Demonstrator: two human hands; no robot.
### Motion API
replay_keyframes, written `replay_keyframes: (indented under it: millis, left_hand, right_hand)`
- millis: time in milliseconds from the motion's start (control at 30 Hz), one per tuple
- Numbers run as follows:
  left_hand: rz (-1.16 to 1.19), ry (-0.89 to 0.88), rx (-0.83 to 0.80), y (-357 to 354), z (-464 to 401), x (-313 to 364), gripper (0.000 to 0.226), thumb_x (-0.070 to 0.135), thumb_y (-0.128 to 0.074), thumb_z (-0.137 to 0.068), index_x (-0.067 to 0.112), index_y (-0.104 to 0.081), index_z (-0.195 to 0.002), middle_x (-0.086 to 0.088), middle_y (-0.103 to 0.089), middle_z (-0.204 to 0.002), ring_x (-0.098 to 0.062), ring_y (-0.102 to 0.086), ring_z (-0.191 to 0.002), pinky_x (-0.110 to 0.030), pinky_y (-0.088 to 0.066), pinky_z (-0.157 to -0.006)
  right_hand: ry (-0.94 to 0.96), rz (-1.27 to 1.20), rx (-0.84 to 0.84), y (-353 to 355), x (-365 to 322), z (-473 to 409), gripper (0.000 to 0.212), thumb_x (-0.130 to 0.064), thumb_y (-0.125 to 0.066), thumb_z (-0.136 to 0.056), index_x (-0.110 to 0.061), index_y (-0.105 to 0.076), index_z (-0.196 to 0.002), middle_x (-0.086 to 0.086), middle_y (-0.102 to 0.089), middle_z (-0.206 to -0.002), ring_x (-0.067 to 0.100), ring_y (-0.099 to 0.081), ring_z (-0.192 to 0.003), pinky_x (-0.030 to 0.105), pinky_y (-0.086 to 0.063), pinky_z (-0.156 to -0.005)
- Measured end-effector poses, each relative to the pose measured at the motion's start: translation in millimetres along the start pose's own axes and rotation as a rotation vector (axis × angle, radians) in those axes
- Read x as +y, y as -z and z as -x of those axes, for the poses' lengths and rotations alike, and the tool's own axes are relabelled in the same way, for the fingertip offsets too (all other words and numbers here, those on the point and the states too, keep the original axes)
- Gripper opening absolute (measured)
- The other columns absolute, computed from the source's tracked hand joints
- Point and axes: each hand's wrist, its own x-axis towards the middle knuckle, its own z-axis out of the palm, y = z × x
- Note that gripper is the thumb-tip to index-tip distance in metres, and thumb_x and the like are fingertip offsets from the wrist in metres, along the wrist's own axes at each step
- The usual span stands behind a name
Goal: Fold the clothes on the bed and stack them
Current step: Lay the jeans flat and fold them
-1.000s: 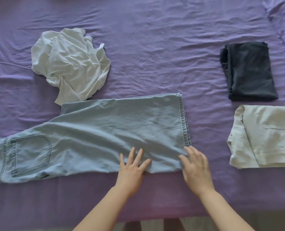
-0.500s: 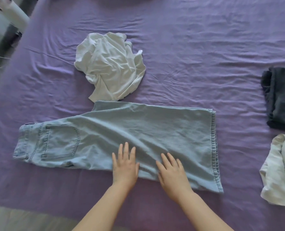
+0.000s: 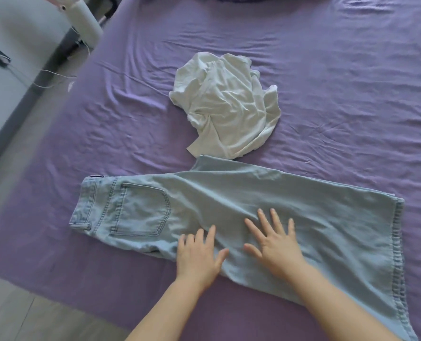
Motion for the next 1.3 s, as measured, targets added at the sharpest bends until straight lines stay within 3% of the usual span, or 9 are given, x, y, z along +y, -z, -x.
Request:
replay_keyframes:
  millis: [100, 167, 233, 400, 633, 800, 867, 933, 1300]
  left_hand:
    - [0.054, -0.001, 0.131, 2.1, -18.7, -26.3, 0.067, 0.053, -0.072, -0.068, 0.018, -0.062, -0.125, -0.012, -0.059, -0.121, -0.031, -0.052, -0.116, -0.053, -0.044, -0.095]
    - [0.038, 0.042, 0.031, 0.5, -26.9, -40.9, 0.093, 0.061, -0.060, -0.078, 0.021, -0.018, -0.150, -0.015, -0.014, -0.157, -0.036, -0.011, -0.144, -0.061, -0.011, -0.111]
    - [0.033, 0.109, -0.017, -14.2, -29.6, -53.9, 0.097, 0.074, -0.038, -0.081, 0.029, 0.018, -0.146, -0.009, 0.025, -0.153, -0.033, 0.018, -0.143, -0.063, 0.003, -0.109]
    - [0.192, 0.175, -0.008, -46.3, -14.1, -67.2, 0.104, 0.087, -0.034, -0.064, 0.020, -0.032, -0.144, -0.012, -0.031, -0.152, -0.040, -0.029, -0.138, -0.071, -0.019, -0.096]
    - [0.218, 0.073, 0.044, -40.5, -16.9, -74.0, 0.110, 0.088, -0.039, -0.055, 0.018, -0.040, -0.140, -0.018, -0.029, -0.152, -0.041, -0.025, -0.140, -0.072, -0.017, -0.103]
    - [0.150, 0.012, 0.046, -36.2, -28.7, -83.9, 0.113, 0.090, -0.030, -0.054, 0.024, -0.026, -0.145, -0.016, -0.010, -0.158, -0.038, -0.006, -0.145, -0.073, -0.008, -0.105]
    - [0.079, 0.011, 0.023, -38.8, -29.3, -83.3, 0.113, 0.091, -0.028, -0.059, 0.026, -0.008, -0.149, -0.015, 0.012, -0.157, -0.037, 0.014, -0.144, -0.073, 0.001, -0.105]
    - [0.138, -0.008, 0.056, -39.5, -31.1, -85.7, 0.110, 0.090, -0.032, -0.059, 0.024, -0.025, -0.147, -0.016, -0.005, -0.158, -0.038, -0.001, -0.145, -0.073, -0.009, -0.105]
    - [0.151, -0.051, 0.211, -17.8, -92.0, -73.9, 0.094, 0.081, -0.025, -0.076, 0.021, -0.023, -0.148, -0.014, -0.010, -0.158, -0.034, -0.004, -0.146, -0.067, -0.011, -0.108]
  right_hand:
    - [0.066, -0.065, 0.003, 4.2, -32.4, -26.0, 0.106, -0.073, 0.041, -0.049, -0.041, 0.010, -0.146, -0.004, 0.010, -0.158, 0.029, 0.012, -0.144, 0.058, -0.001, -0.111]
    - [0.091, -0.108, 0.033, 13.8, -52.6, -43.5, 0.099, -0.073, 0.034, -0.056, -0.038, 0.013, -0.146, -0.006, 0.008, -0.158, 0.026, 0.014, -0.144, 0.057, 0.000, -0.112]
    - [0.111, -0.079, 0.041, 16.4, -68.7, -60.9, 0.089, -0.076, 0.022, -0.067, -0.038, 0.012, -0.146, -0.008, 0.005, -0.158, 0.025, 0.013, -0.144, 0.059, 0.000, -0.111]
    - [0.035, -0.039, 0.004, 36.4, -81.4, -104.0, 0.062, -0.066, -0.007, -0.090, -0.042, 0.002, -0.146, -0.008, 0.009, -0.158, 0.024, 0.013, -0.144, 0.063, -0.003, -0.109]
    - [0.037, 0.019, 0.168, 47.8, -117.7, -121.2, 0.065, -0.055, -0.017, -0.090, -0.024, -0.035, -0.143, 0.005, -0.028, -0.153, 0.030, -0.018, -0.143, 0.066, -0.021, -0.105]
    - [-0.059, -0.073, 0.219, 63.4, -125.9, -158.3, 0.049, -0.035, -0.022, -0.099, -0.032, -0.017, -0.148, -0.010, -0.002, -0.158, 0.022, 0.005, -0.145, 0.051, -0.020, -0.107]
    - [-0.108, -0.024, 0.230, 76.6, -119.2, -172.1, 0.055, -0.018, -0.036, -0.096, -0.033, -0.018, -0.146, -0.008, -0.003, -0.158, 0.023, -0.003, -0.144, 0.044, -0.027, -0.099]
    - [-0.058, 0.071, 0.260, 85.2, -111.1, -181.6, 0.063, -0.009, -0.047, -0.088, -0.034, -0.027, -0.142, -0.004, -0.018, -0.153, 0.026, -0.019, -0.136, 0.039, -0.029, -0.093]
    - [0.172, 0.010, 0.624, 61.6, -87.1, -198.7, 0.030, -0.029, -0.065, -0.078, -0.022, -0.067, -0.107, 0.012, -0.059, -0.107, 0.027, -0.040, -0.102, 0.042, -0.044, -0.078]
